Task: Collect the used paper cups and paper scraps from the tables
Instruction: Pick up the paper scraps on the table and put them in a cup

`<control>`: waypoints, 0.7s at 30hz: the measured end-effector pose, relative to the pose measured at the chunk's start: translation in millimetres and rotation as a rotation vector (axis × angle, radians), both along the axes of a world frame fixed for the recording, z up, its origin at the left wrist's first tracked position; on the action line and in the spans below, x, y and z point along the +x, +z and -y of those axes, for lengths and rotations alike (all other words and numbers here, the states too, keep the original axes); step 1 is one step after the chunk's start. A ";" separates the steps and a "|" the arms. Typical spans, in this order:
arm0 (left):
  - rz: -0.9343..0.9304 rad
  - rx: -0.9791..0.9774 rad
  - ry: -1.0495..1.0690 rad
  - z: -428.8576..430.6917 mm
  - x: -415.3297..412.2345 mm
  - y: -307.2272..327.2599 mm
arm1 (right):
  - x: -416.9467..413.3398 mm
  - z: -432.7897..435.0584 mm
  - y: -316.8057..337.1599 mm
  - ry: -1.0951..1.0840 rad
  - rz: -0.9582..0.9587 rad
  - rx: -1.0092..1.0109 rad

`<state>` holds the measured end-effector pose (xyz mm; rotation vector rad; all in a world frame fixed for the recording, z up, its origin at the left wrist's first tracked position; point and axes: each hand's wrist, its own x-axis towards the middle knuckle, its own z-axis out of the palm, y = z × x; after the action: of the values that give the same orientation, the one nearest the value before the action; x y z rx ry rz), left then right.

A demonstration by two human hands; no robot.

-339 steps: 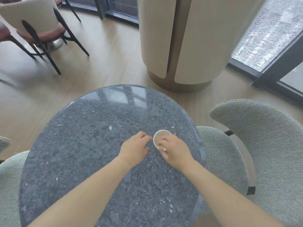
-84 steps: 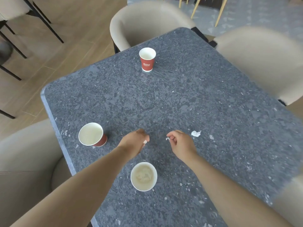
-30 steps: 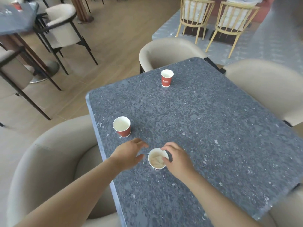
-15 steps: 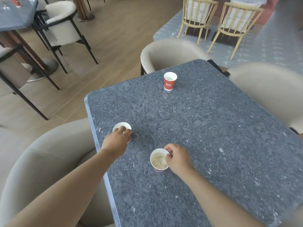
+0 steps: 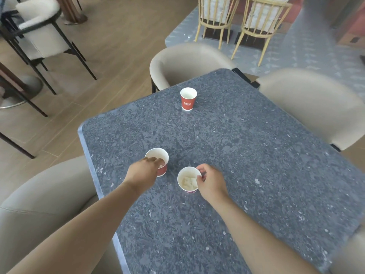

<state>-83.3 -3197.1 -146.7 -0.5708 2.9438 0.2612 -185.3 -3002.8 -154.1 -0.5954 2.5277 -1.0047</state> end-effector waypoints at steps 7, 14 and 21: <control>-0.064 -0.008 -0.075 -5.7 -43.8 7.2 | -37.5 2.5 0.5 -0.071 -0.008 -0.032; -0.136 -0.048 -0.097 12.7 -104.4 34.9 | -74.1 12.5 -4.6 -0.122 0.006 -0.068; -0.237 -0.033 -0.134 37.8 -166.4 44.6 | -123.6 34.4 -9.8 -0.190 0.022 -0.144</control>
<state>-249.7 -3234.8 -102.0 -0.3657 3.2033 0.2842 -308.9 -3037.2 -163.9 -0.3845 2.5446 -1.2615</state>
